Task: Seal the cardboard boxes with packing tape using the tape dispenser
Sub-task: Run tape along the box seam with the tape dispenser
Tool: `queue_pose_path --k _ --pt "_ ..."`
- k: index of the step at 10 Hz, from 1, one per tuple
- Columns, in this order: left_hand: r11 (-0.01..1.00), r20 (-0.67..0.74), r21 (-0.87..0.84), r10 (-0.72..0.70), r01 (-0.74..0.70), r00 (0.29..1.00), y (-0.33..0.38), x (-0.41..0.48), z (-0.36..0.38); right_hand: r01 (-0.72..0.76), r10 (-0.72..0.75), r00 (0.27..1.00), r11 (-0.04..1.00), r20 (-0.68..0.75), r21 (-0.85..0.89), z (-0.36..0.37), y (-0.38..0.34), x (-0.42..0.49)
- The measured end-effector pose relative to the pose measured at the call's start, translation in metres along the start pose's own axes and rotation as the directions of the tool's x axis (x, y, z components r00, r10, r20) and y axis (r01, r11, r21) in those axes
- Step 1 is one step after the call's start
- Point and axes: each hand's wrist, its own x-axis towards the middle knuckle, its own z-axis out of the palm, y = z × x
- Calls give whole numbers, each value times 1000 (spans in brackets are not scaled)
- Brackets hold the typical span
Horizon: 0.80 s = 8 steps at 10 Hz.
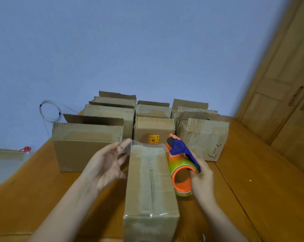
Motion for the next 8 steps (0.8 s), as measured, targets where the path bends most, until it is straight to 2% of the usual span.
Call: queue_pose_path --k 1,2,3,4,5,6,7,8 --pt "999 116 44 -10 5 993 -9 -15 14 21 -21 1000 1000 -16 -13 -22 -8 4" --pt "997 163 75 -25 12 986 -14 -14 17 46 -45 999 998 15 -53 -39 -4 1" --pt "988 128 152 -6 -13 992 -12 -11 21 80 -76 997 989 34 -128 -50 6 2" --pt "909 123 393 100 -141 987 -2 -10 21 136 -128 990 969 51 -204 -62 10 10" --pt "730 135 639 205 -243 970 6 -9 30 239 -236 971 923 47 -300 -76 12 24" --pt "544 112 789 331 -287 937 10 1 40 356 -355 931 834 84 -421 -87 13 38" --pt "403 121 871 381 -282 917 12 13 45 403 -391 910 765 136 -502 -94 14 48" --pt "318 137 911 368 -263 920 9 21 43 457 -404 887 697 223 -553 -101 16 54"
